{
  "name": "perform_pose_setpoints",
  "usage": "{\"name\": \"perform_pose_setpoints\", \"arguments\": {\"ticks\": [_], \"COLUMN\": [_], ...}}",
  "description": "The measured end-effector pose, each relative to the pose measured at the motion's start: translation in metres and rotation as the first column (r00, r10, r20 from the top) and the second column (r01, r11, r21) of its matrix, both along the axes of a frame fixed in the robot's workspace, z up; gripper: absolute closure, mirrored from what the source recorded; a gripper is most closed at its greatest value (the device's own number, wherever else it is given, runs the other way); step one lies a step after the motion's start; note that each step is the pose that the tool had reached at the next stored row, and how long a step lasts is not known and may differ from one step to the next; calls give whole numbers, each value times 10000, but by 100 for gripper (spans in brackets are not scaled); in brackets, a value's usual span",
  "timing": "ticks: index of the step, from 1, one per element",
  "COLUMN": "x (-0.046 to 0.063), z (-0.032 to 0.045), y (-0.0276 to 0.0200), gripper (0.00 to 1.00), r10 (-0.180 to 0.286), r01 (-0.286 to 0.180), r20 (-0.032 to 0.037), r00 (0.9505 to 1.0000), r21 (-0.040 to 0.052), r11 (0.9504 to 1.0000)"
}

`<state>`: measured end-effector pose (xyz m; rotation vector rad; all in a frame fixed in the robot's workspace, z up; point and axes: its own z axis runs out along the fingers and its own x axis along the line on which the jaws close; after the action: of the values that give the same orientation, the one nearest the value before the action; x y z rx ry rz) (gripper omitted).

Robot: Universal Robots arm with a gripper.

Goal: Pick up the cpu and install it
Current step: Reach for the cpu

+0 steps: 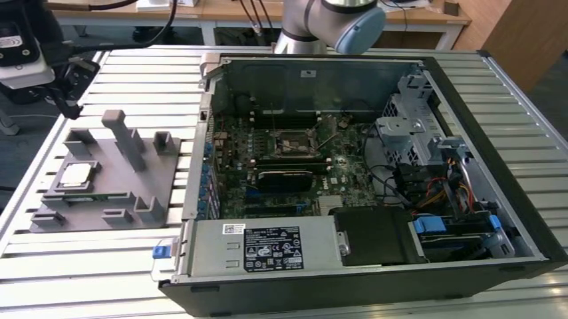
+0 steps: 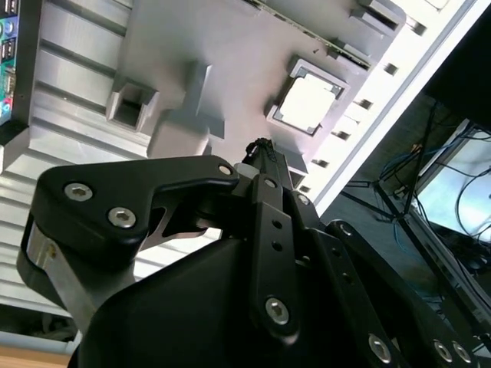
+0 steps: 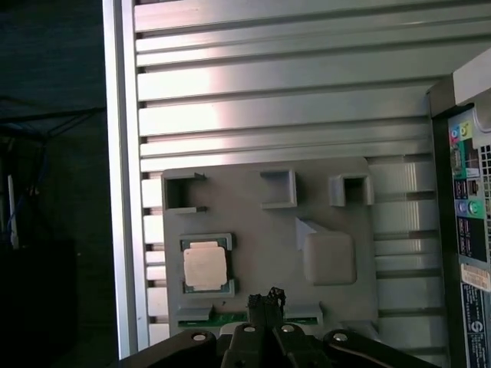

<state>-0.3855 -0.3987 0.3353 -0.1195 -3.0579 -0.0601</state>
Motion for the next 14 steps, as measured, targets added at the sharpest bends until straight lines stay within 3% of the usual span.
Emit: {"name": "perform_pose_setpoints", "arguments": {"ticks": [3, 9, 12, 14], "x": [-76, -124, -165, -212], "z": [-13, -54, -82, -98], "y": [-1, -11, -15, -15], "gripper": [89, 89, 89, 89], "r10": [23, 402, 440, 444], "r01": [-23, -402, -440, -444], "r20": [0, 11, 75, 157], "r00": [10000, 9992, 9990, 9989], "r21": [0, -1, -4, -7], "r11": [10000, 9992, 9990, 9990]}}
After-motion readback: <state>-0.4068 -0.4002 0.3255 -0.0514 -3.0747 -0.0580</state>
